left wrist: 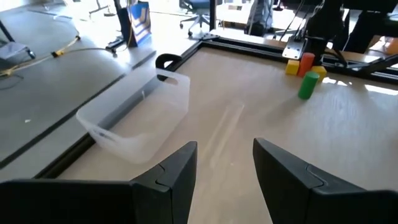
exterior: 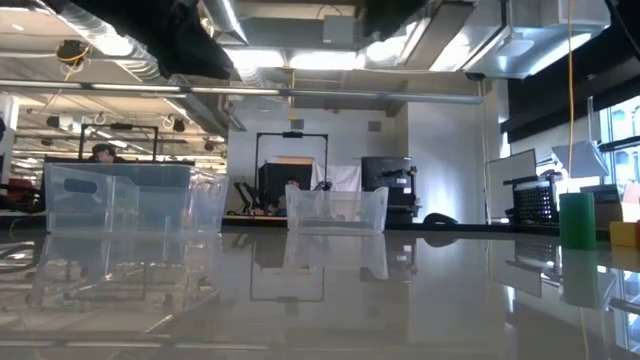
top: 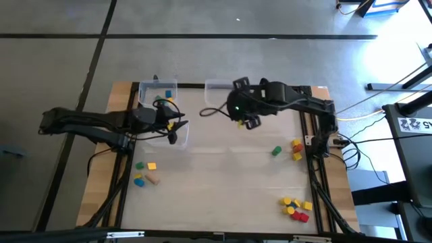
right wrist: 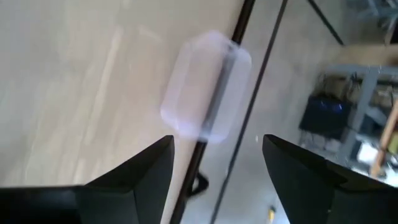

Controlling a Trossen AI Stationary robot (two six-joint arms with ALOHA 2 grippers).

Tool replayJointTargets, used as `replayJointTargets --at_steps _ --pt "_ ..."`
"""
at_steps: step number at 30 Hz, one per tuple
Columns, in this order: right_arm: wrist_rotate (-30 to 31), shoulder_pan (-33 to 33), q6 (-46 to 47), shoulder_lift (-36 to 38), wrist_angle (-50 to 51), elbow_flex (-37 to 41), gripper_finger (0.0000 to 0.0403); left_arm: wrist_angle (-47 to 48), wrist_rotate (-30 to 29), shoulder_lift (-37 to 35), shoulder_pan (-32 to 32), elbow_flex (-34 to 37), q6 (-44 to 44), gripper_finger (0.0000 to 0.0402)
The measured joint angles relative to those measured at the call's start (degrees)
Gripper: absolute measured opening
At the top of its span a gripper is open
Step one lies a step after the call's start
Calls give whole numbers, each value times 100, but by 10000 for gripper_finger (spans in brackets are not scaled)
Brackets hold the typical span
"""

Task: Sort blocks by size
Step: Put the yellow square game block into the top left transparent bin

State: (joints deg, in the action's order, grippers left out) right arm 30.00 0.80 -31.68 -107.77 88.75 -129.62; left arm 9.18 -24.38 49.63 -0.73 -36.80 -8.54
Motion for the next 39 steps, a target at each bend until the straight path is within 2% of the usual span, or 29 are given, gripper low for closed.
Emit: replayJointTargets --at_steps 2,6,15,19,26,32,36,39 --pt "231 -192 321 82 147 35 250 -202 2 198 0 2 52 155" --pt "282 -617 712 754 115 711 250 -567 65 568 0 0 181 155" --pt "348 -1245 2859 2981 129 3729 250 -718 85 1020 0 0 15 155" --pt "154 -1493 3706 3692 88 4806 250 -728 85 1040 0 0 -1 155" --pt "-909 -1746 4455 4103 -181 6014 250 -733 83 1040 -1 0 -5 155" --pt "-2498 -1744 4907 4077 -529 6874 250 -731 81 1040 -4 0 -4 155" --pt "-3705 -1742 5860 4079 -613 7508 250 -720 81 1040 -7 0 -1 155" --pt "-4316 -1742 6836 4079 -771 7989 250 -722 81 1040 -7 0 70 155"
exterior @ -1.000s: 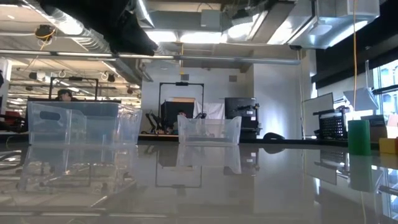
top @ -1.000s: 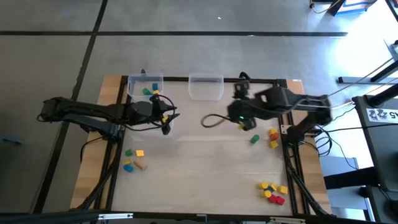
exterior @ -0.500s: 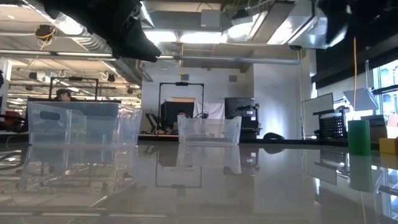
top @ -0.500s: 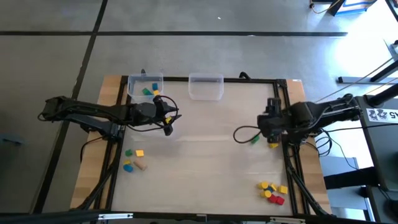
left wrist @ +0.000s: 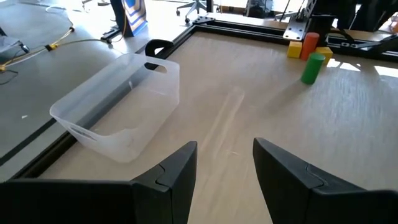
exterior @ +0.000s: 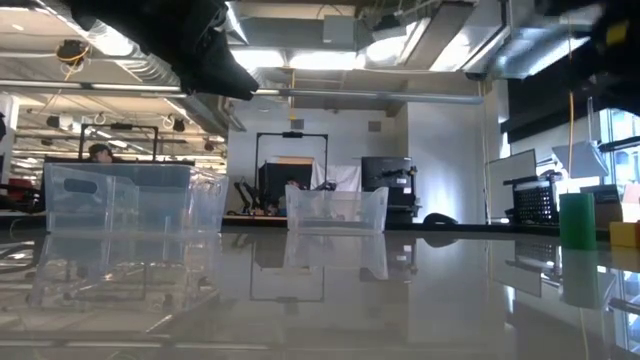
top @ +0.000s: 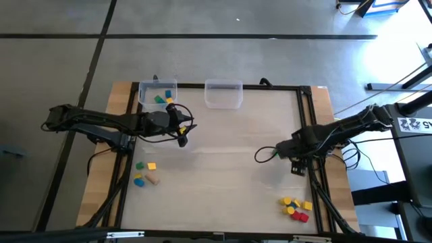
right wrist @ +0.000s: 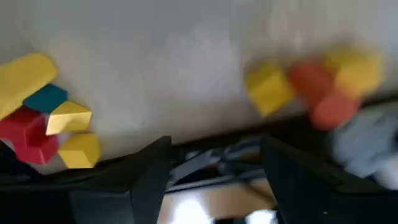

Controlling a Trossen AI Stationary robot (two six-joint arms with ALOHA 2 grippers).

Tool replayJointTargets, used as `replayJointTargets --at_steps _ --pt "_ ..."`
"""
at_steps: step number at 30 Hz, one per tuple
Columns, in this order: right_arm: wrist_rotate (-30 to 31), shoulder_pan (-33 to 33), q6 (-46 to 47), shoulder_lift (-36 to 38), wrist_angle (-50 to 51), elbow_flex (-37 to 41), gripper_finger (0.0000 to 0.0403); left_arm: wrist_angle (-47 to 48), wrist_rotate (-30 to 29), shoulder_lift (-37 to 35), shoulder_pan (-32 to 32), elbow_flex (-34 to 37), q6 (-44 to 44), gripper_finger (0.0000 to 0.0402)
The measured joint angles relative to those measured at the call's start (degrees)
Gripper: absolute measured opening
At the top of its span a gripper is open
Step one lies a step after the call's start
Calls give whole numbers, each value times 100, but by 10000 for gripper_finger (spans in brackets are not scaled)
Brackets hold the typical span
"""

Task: Sort blocks by size
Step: Put the yellow square game block into the top left transparent bin

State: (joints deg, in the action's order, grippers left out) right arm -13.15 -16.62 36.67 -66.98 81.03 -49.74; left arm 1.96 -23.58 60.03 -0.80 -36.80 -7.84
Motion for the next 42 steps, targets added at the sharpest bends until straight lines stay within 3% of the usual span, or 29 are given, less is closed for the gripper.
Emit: replayJointTargets --at_steps 5,11,17,31,42 --pt "-271 13 1230 0 -461 680 250 1 -2 2 0 0 40 155" --pt "556 14 1984 -81 -558 732 250 20 -1 2 4 -4 40 155" --pt "878 13 2172 -272 -555 756 250 46 -2 2 4 -4 40 155" --pt "1018 13 2176 -1178 -557 754 250 78 -2 2 4 -4 98 155" --pt "978 13 2022 -1246 -942 752 250 92 -2 2 4 -4 101 155"
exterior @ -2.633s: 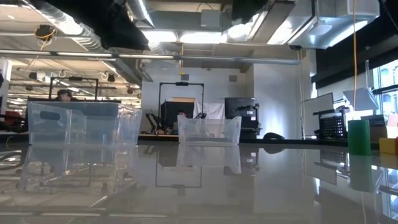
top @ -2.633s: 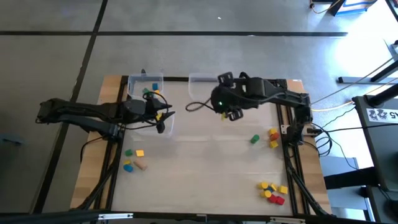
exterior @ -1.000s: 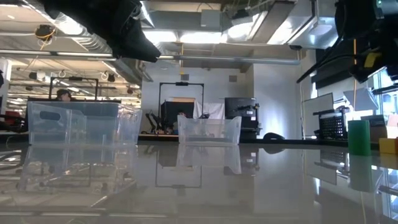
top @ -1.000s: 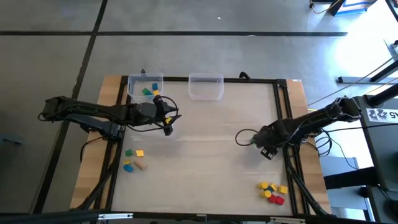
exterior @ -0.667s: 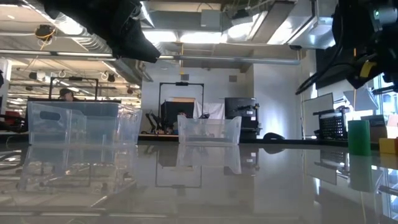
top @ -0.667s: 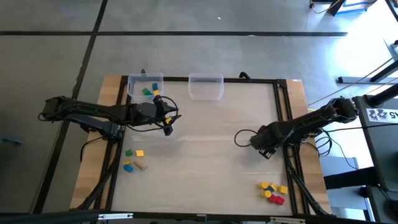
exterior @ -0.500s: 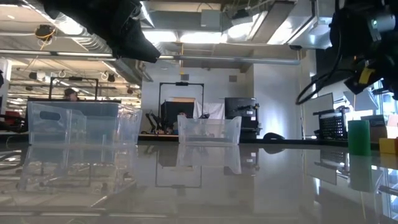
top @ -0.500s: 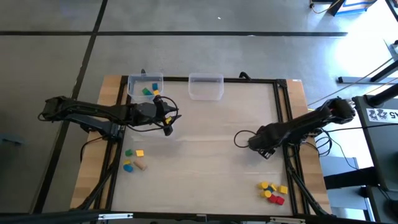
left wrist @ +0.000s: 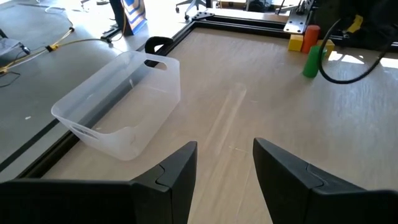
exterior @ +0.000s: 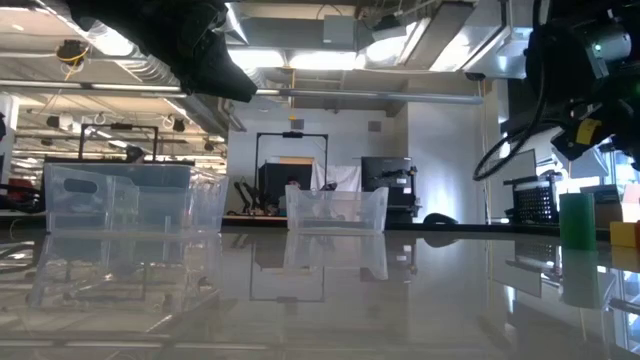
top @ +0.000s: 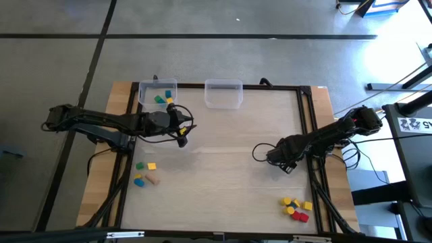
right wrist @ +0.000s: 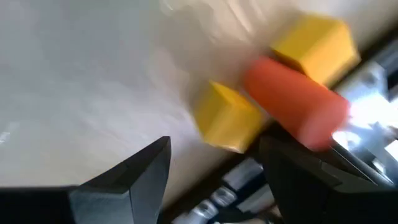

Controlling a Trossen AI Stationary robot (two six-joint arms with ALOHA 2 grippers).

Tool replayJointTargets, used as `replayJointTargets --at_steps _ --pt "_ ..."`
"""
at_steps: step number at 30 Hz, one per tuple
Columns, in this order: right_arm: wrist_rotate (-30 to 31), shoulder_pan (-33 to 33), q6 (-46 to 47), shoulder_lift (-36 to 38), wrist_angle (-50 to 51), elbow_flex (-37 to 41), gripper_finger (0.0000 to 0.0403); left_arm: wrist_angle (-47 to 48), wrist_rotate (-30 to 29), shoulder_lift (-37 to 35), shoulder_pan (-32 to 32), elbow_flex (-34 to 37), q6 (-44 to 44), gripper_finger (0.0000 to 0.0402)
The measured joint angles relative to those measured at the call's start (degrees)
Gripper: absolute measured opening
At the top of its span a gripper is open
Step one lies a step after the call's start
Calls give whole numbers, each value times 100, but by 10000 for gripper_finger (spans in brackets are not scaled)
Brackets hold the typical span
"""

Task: Sort blocks by size
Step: Put the yellow square game block into the top left transparent bin

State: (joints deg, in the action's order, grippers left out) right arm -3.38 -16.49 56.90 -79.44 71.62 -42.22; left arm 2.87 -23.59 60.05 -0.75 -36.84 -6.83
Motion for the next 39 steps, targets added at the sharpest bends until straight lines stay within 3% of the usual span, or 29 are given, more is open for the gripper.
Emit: replayJointTargets --at_steps 9,15,25,33,39 --pt "28 0 -37 -33 145 0 250 -3 0 0 -2 0 -15 155" --pt "-174 0 -42 -78 -516 207 250 -4 0 0 2 0 -48 155" --pt "-369 0 -174 -155 -537 316 250 125 0 0 2 0 -85 155" --pt "-690 -2 -680 -162 -1497 -70 250 122 1 0 2 0 -88 155" --pt "-572 -2 -782 -155 -928 -260 250 116 2 -2 2 0 -83 155"
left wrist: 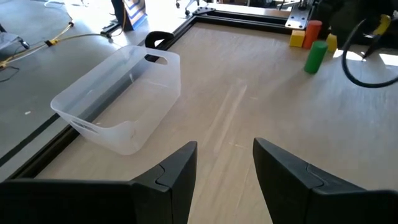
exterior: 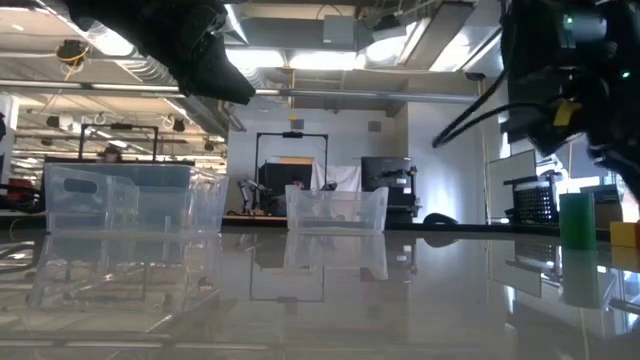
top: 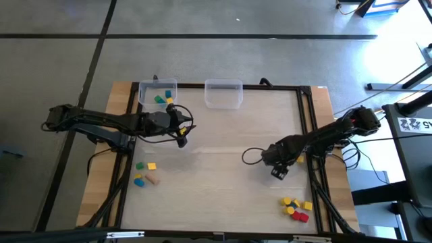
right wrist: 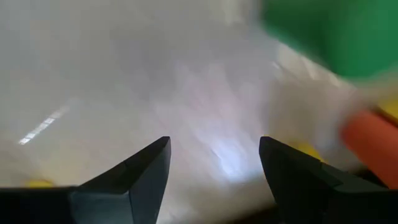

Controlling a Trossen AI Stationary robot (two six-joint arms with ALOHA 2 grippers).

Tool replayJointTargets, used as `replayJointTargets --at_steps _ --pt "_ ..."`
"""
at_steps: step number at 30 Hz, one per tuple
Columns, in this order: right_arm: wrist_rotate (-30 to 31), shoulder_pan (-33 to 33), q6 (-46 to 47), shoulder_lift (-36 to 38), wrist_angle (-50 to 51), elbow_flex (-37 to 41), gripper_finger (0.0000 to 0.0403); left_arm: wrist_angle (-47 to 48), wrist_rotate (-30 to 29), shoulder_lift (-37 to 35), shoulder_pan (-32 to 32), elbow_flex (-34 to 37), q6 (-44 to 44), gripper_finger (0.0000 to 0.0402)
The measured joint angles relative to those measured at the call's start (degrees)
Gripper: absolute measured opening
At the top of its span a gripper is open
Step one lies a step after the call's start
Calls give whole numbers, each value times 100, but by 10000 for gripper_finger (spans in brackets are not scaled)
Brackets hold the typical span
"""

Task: Sort blocks by size
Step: Put the yellow square game block into the top left transparent bin

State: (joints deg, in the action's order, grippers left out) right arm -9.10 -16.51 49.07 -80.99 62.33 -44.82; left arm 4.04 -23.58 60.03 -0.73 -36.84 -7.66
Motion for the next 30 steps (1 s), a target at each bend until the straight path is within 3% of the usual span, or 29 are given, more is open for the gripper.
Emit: replayJointTargets --at_steps 7,14,30 --pt "-117 0 297 -2 1019 81 250 6 -1 0 0 0 14 155" --pt "-324 0 375 -107 785 440 250 21 0 0 0 0 17 155" --pt "-547 -2 -81 -286 255 180 250 142 0 0 0 0 17 155"
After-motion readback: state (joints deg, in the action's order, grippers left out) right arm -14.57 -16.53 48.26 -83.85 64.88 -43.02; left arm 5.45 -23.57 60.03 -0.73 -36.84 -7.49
